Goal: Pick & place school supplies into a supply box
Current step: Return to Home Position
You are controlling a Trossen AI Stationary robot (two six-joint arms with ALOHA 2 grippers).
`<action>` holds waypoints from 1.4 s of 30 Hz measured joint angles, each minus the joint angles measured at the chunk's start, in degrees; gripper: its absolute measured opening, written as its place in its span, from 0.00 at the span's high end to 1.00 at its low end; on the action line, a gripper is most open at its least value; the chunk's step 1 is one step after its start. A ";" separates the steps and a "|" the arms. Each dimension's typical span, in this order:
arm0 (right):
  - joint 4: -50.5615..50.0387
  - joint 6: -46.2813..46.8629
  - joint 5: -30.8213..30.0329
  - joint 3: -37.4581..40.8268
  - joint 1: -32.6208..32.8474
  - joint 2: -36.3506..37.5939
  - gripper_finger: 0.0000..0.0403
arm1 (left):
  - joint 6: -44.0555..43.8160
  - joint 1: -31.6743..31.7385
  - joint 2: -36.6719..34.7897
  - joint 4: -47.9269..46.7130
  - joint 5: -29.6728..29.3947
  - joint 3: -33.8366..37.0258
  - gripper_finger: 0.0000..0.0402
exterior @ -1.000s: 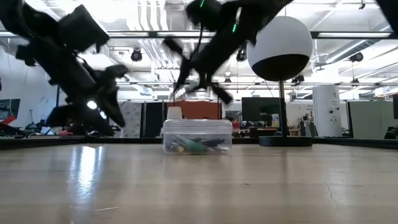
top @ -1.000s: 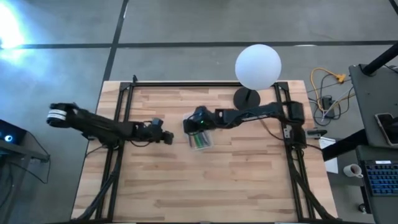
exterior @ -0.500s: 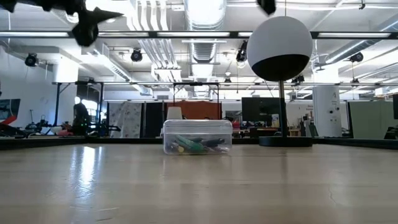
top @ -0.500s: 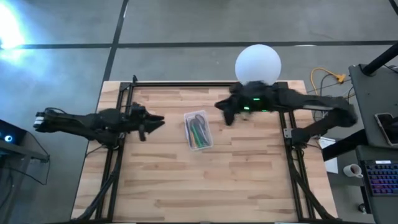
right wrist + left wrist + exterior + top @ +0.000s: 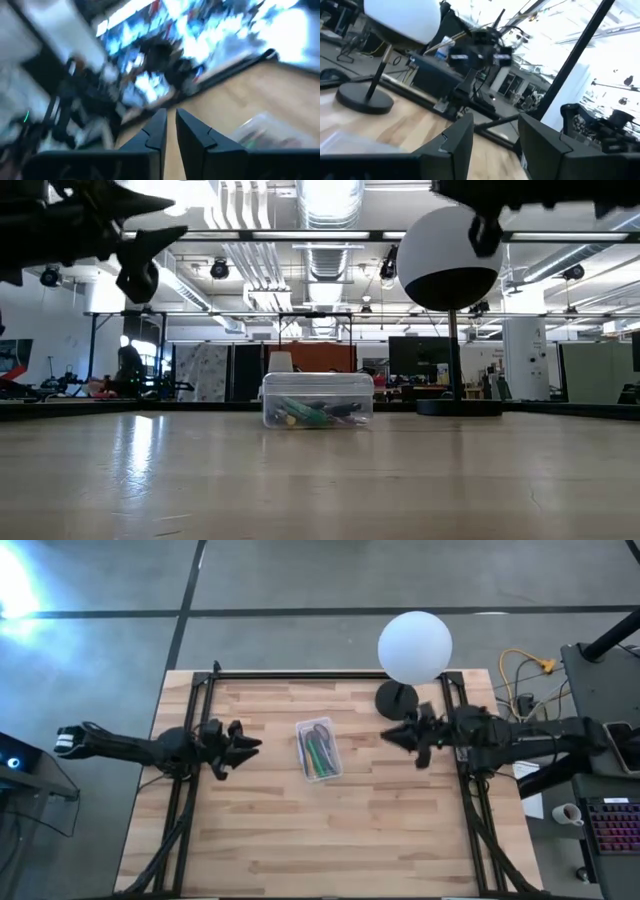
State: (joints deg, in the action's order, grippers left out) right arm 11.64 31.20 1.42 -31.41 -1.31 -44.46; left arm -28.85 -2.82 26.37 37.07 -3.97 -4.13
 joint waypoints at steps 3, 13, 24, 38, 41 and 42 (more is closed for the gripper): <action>4.00 0.03 -0.43 8.14 -0.91 6.20 0.92 | -0.09 0.29 -1.41 0.31 0.49 2.04 0.65; -12.23 2.27 -0.33 20.72 -1.46 27.43 0.92 | 0.38 1.37 -7.53 -5.15 0.38 3.40 0.65; -15.39 2.08 0.21 29.16 -0.75 37.79 0.92 | 0.27 2.05 -14.56 -10.82 0.71 3.53 0.65; -8.87 2.04 -0.05 30.01 -0.85 43.43 0.92 | 0.25 9.21 -22.54 -13.60 0.92 2.52 0.65; -9.08 2.04 -0.04 30.03 -0.85 42.97 0.92 | 0.24 9.19 -19.75 -14.57 0.95 2.61 0.65; -9.23 2.03 -0.02 30.03 -0.85 42.90 0.92 | 0.24 9.19 -18.73 -14.55 0.97 2.61 0.65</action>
State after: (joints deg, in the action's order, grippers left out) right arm 2.41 33.23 1.40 -1.39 -2.15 -1.56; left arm -28.61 6.37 7.64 22.52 -3.01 -1.52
